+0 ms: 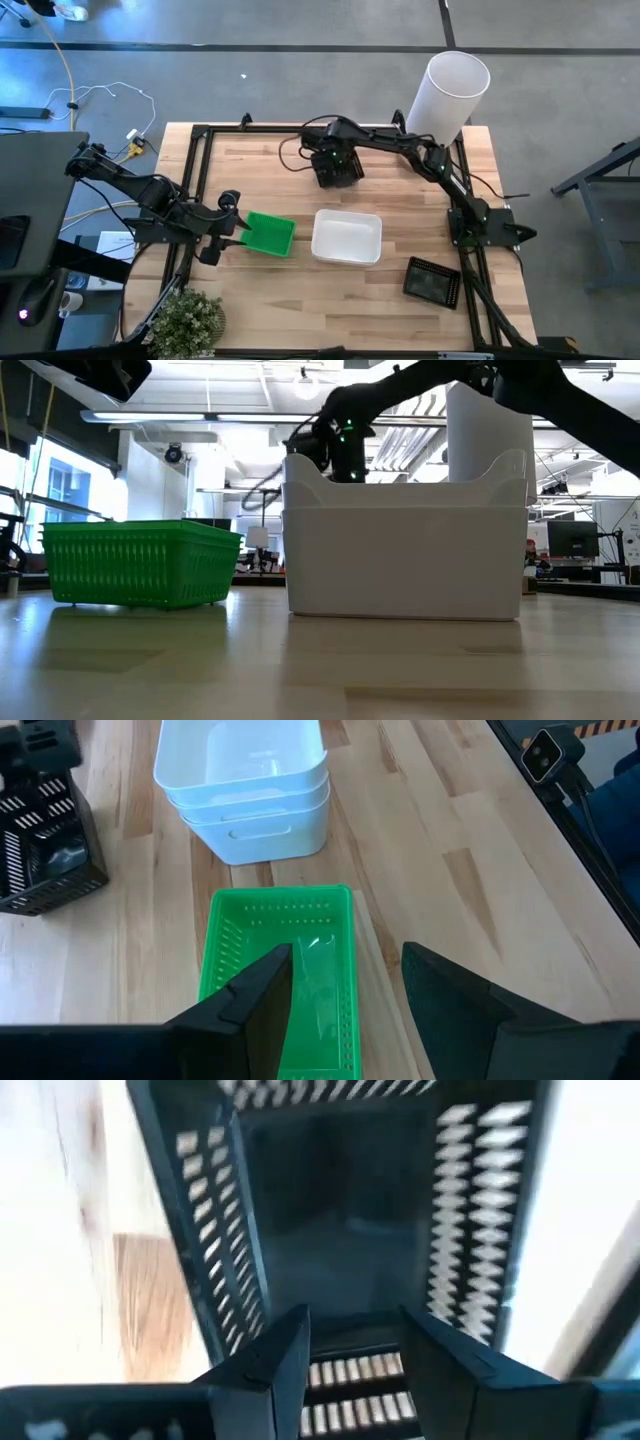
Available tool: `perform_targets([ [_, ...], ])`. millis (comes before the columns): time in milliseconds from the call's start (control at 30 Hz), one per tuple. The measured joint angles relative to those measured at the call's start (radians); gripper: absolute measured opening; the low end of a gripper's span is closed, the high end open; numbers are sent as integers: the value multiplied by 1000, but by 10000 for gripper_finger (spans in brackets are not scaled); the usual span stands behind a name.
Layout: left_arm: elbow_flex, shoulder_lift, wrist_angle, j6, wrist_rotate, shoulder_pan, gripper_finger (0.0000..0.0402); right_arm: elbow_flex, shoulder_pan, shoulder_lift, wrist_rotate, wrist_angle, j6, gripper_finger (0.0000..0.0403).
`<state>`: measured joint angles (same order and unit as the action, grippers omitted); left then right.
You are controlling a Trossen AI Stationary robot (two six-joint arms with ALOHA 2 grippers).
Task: Stack baskets by color
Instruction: Stack the top black bin on the black bin
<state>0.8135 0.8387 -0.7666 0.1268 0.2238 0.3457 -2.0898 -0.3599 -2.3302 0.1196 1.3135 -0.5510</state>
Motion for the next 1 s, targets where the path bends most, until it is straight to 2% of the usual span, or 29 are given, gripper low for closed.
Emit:
perform_targets([
  [200, 0, 0, 0, 0, 0, 0, 177, -84, -7, 0, 37, -13, -31, 138],
  [1000, 0, 1, -29, 0, 8, 0, 177, -88, -85, -74, 31, -85, -65, 138],
])
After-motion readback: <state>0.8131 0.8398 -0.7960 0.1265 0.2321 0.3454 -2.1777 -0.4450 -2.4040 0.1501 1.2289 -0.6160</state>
